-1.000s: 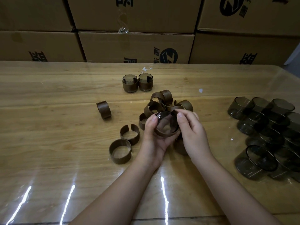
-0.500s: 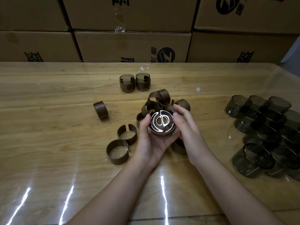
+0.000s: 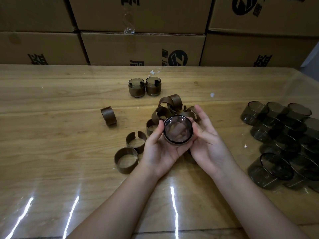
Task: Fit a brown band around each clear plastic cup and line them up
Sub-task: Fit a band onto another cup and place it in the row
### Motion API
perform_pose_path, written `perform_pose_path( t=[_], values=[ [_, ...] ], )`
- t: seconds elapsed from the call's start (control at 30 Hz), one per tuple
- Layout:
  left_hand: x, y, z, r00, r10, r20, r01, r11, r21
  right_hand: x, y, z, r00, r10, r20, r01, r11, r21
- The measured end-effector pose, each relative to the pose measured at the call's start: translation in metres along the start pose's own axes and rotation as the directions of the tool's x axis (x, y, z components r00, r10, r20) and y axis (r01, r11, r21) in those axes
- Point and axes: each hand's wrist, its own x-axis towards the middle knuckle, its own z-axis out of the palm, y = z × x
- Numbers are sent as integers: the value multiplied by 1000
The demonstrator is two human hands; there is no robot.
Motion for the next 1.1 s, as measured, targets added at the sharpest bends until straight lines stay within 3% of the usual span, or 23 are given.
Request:
perform_pose_path(
  t=[0.27, 0.33, 0.43, 0.5, 0.57, 0.63, 0.7, 0.8, 0.83, 0.97, 1.1],
  values=[
    [-2, 4, 0, 999, -12, -45, 13, 1000, 26, -3, 4, 3, 999, -18, 43, 13, 995, 103],
    [-2, 4, 2, 995, 16, -95, -8, 997, 82, -5, 4, 6, 998, -37, 45, 36, 999, 26],
    [-2, 3, 9, 981, 79, -176, -51, 986, 159, -8, 5, 7, 994, -107, 38, 114, 949, -294],
    [-5, 6, 15, 969, 128, -210, -66, 958, 278, -12, 4, 8, 984, -168, 62, 175, 835, -521],
    [-6, 9, 19, 950, 177, -258, -27, 866, 498, -15, 1, 9, 951, -265, 159, 290, 590, -754],
    [-6, 11, 25, 930, 252, -269, -26, 773, 633, -16, 0, 6, 914, -313, 260, 361, 331, -872],
    [-5, 11, 26, 902, 307, -303, -25, 739, 673, -14, 0, 2, 908, -309, 283, 368, 263, -892],
    [-5, 11, 23, 859, 382, -340, -35, 707, 706, -12, 0, -4, 918, -284, 276, 357, 289, -888],
    [-5, 12, 20, 849, 406, -337, -59, 707, 705, -12, 1, -6, 927, -270, 258, 344, 346, -873],
    [-2, 12, 14, 854, 432, -292, -125, 713, 690, -6, 2, -5, 982, -179, 58, 172, 728, -663],
    [-4, 10, 13, 866, 460, -196, -175, 646, 743, -8, 1, -2, 998, -57, 23, 61, 854, -516]
  ],
)
